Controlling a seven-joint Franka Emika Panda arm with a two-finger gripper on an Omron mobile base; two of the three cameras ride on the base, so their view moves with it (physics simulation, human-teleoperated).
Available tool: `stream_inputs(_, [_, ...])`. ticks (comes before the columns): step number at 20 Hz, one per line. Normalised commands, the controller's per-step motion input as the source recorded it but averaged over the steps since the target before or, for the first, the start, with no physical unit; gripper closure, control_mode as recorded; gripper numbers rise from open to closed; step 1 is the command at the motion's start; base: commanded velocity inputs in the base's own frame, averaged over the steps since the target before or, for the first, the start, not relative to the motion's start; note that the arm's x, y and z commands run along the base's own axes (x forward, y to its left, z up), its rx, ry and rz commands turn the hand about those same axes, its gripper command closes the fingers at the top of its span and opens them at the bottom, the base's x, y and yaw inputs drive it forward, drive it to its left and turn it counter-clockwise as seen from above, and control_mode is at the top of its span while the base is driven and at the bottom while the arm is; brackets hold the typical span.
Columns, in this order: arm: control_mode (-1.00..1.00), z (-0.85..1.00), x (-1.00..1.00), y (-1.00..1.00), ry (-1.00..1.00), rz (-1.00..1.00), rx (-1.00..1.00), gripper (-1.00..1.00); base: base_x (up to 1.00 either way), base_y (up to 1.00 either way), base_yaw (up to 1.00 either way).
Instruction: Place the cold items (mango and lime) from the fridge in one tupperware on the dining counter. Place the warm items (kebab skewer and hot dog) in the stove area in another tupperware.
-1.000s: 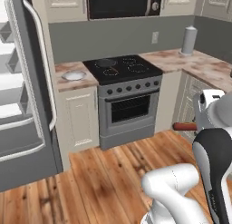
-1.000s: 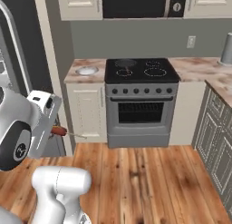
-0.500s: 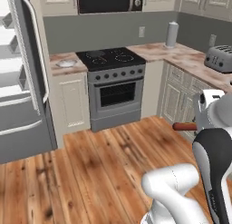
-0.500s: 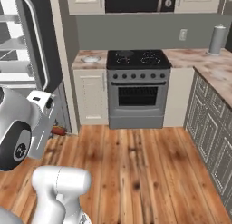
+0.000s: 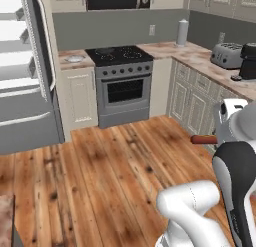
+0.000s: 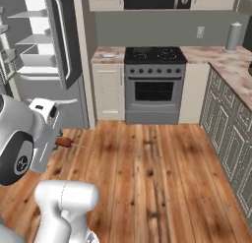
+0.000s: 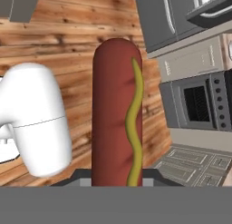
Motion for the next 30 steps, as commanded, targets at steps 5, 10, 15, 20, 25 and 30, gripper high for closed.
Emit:
stream_inputs(5, [1.00, 0.00, 0.00, 0.00, 0.00, 0.00, 0.00, 1.00, -1.00, -0.01, 0.18])
stream_inputs(10, [1.00, 0.00, 0.00, 0.00, 0.00, 0.00, 0.00, 1.00, -1.00, 0.03, 0.11])
stream_inputs(15, [1.00, 0.00, 0.00, 0.00, 0.00, 0.00, 0.00, 1.00, -1.00, 0.34, 0.02])
stream_inputs(20, [1.00, 0.00, 0.00, 0.00, 0.00, 0.00, 0.00, 1.00, -1.00, 0.52, 0.00])
stream_inputs(25, [1.00, 0.00, 0.00, 0.00, 0.00, 0.00, 0.00, 1.00, -1.00, 0.35, 0.00])
stream_inputs(30, [1.00, 0.00, 0.00, 0.00, 0.00, 0.00, 0.00, 1.00, -1.00, 0.10, 0.00])
